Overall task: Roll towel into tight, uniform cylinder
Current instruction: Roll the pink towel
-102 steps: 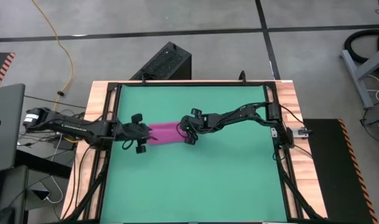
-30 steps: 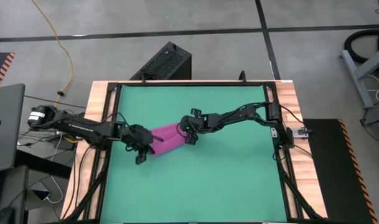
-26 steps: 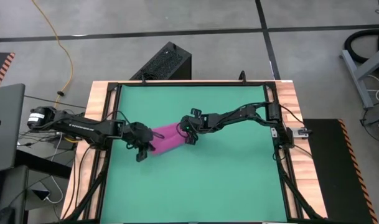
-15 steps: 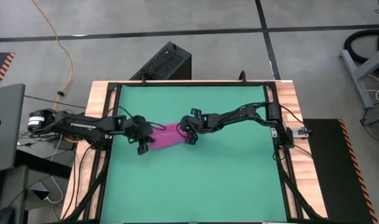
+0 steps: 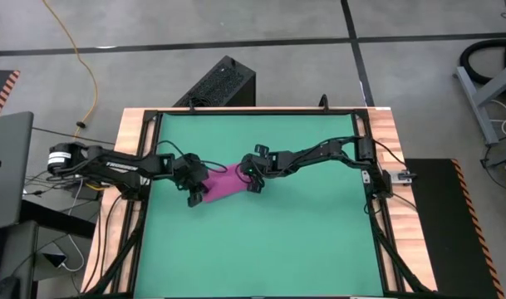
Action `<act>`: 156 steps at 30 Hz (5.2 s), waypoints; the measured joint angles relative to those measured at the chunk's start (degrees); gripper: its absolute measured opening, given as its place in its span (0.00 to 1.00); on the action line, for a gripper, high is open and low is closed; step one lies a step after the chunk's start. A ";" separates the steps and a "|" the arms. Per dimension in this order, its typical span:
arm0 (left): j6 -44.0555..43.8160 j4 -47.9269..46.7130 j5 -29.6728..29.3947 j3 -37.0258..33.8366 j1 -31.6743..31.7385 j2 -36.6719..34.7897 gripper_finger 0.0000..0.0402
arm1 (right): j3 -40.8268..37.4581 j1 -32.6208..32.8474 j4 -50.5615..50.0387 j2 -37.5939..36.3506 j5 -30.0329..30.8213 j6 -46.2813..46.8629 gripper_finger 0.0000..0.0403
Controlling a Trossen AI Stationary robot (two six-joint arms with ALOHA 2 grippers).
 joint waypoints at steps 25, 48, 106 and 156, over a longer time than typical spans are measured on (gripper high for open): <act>4.88 -6.75 -5.01 1.44 -1.07 -9.11 0.00 | -0.31 -2.20 0.32 -13.42 -21.86 -7.48 0.29; 7.07 -3.62 -4.90 1.44 -1.07 -9.11 0.00 | 0.09 -1.51 12.28 -6.36 -22.05 -8.98 0.63; 25.28 16.14 -6.97 9.38 0.44 18.59 0.00 | 0.70 7.19 4.16 -3.67 -20.17 -7.67 0.03; 24.51 19.04 -4.46 9.38 0.39 19.41 0.00 | 3.13 -0.11 -3.77 -4.42 -31.11 -6.49 0.03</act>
